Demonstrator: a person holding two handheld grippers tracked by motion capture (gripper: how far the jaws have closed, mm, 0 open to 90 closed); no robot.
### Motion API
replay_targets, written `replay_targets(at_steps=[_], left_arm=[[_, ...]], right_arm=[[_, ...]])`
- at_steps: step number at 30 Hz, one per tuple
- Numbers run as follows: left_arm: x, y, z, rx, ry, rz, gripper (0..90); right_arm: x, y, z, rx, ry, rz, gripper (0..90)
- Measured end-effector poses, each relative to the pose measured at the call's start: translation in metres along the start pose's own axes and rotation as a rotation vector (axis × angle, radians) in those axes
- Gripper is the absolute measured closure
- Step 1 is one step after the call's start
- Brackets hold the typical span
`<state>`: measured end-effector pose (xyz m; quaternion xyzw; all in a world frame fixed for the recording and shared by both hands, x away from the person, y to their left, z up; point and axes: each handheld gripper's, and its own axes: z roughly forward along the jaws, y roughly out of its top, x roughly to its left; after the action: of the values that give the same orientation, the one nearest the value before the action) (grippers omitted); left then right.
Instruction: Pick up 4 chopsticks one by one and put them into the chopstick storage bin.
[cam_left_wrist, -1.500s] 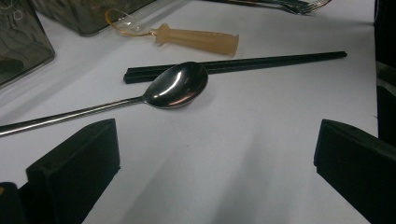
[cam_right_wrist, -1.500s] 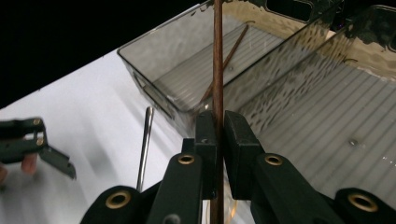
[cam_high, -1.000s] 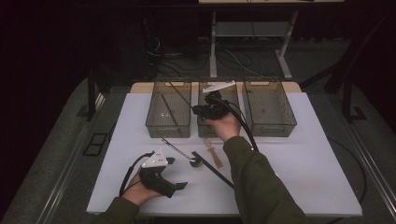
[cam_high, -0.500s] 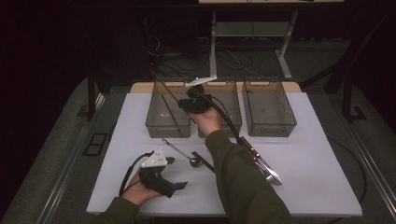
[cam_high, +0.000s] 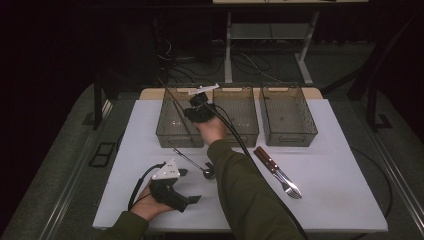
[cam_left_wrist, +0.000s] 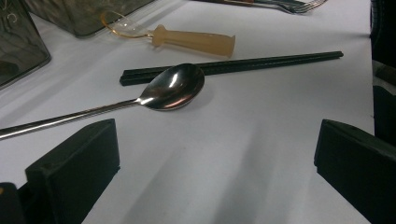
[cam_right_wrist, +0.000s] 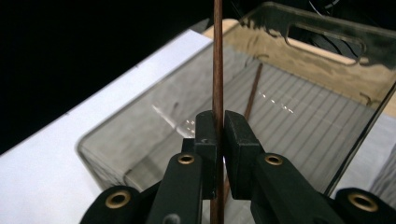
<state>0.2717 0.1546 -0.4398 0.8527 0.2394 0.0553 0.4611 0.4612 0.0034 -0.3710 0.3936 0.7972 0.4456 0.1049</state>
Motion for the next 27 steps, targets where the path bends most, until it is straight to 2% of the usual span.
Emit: replay_targets(at_steps=[6,7,9,13,15,19,21,27], left_arm=[[0.0,0.0,0.0,0.003,-0.001,-0.002,0.0],[-0.001,0.0,0.001,-0.003,0.0,-0.009,0.0],[0.0,0.0,0.0,0.002,-0.001,-0.002,0.0],[0.0,0.0,0.0,0.002,-0.001,-0.002,0.0],[-0.001,0.0,0.001,-0.005,-0.001,-0.01,0.0],[0.0,0.0,0.0,0.002,-0.001,0.0,0.0],[0.001,0.0,0.0,0.004,0.002,0.009,0.0],[0.0,0.0,0.001,-0.004,0.007,-0.003,0.0]], right_arm=[[0.0,-0.006,0.01,0.023,-0.022,0.005,83.1],[0.001,-0.006,0.011,0.03,-0.02,0.001,81.3],[0.001,-0.007,0.013,0.032,-0.034,-0.002,71.6],[-0.001,-0.007,0.01,0.039,-0.039,0.001,63.2],[-0.001,-0.006,0.008,0.037,-0.027,-0.002,60.1],[0.0,-0.003,0.001,0.045,-0.012,0.0,51.4],[0.0,-0.002,-0.005,0.045,-0.006,-0.017,47.9],[-0.005,-0.005,-0.028,0.061,0.059,-0.027,39.4]])
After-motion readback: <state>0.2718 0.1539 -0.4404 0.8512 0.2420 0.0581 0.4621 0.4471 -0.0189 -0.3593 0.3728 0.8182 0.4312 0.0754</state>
